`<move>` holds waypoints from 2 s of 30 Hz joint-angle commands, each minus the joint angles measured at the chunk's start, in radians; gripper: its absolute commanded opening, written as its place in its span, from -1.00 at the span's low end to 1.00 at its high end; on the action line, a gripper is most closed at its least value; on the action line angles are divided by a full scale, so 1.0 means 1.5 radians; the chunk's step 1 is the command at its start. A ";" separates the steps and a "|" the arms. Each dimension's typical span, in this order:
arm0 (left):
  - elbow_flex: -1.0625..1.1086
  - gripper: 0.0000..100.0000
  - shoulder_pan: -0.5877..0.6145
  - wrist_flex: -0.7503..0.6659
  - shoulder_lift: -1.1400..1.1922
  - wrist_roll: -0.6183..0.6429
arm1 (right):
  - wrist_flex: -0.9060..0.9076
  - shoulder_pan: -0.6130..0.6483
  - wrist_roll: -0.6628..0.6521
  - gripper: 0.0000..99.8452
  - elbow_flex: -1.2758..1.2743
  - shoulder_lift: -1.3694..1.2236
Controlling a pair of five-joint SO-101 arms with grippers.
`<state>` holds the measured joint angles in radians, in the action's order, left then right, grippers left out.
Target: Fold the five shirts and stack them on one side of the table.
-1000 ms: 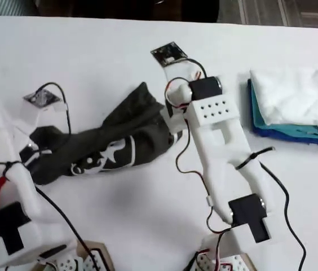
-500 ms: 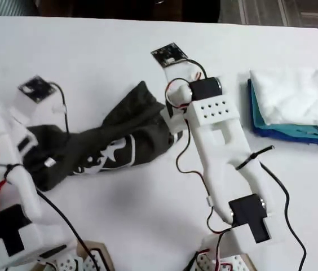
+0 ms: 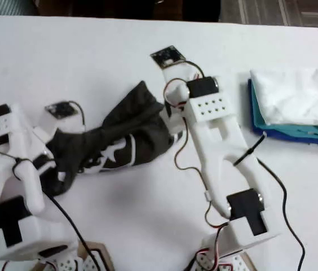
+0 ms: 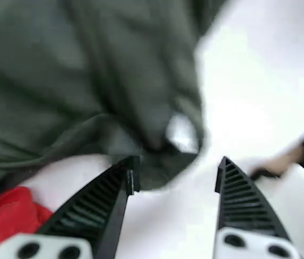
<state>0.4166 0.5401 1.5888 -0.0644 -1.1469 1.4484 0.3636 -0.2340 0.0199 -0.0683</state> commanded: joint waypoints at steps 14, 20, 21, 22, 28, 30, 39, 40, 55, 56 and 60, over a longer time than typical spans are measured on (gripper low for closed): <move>0.046 -0.51 0.108 -0.179 -0.035 -0.057 | -0.003 -0.003 0.001 -0.96 0.008 0.004; 0.048 -0.51 0.113 -0.169 0.015 -0.057 | -0.003 -0.003 0.001 -0.96 0.008 0.004; 0.049 -0.51 0.113 -0.167 0.029 -0.057 | -0.003 -0.003 0.001 -0.96 0.008 0.004; 0.049 -0.51 0.110 -0.167 0.043 -0.057 | -0.003 -0.003 0.001 -0.96 0.008 0.004; 0.044 -0.65 0.108 -0.134 0.078 -0.056 | -0.004 -0.002 0.001 -0.96 0.008 0.004; 0.041 -0.85 0.107 -0.107 0.078 -0.057 | -0.006 -0.002 0.002 -0.96 0.008 0.004; -0.040 -0.95 0.121 0.051 0.058 -0.054 | -0.006 -0.002 0.002 -0.96 0.008 0.004; -0.052 -0.95 0.134 0.077 0.046 -0.057 | -0.004 -0.002 0.002 -0.96 0.008 0.004; 0.082 -0.49 0.267 -0.130 -0.063 -0.236 | -0.004 0.003 0.001 -0.96 0.009 0.004; 0.075 -0.46 0.267 -0.133 -0.063 -0.236 | -0.004 0.003 0.001 -0.96 0.009 0.004; 0.022 -0.53 0.267 -0.127 -0.063 -0.237 | -0.003 0.003 0.001 -0.96 0.009 0.004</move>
<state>0.5163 0.9283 1.4032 -0.1120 -1.3556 1.4484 0.3636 -0.2340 0.0199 -0.0683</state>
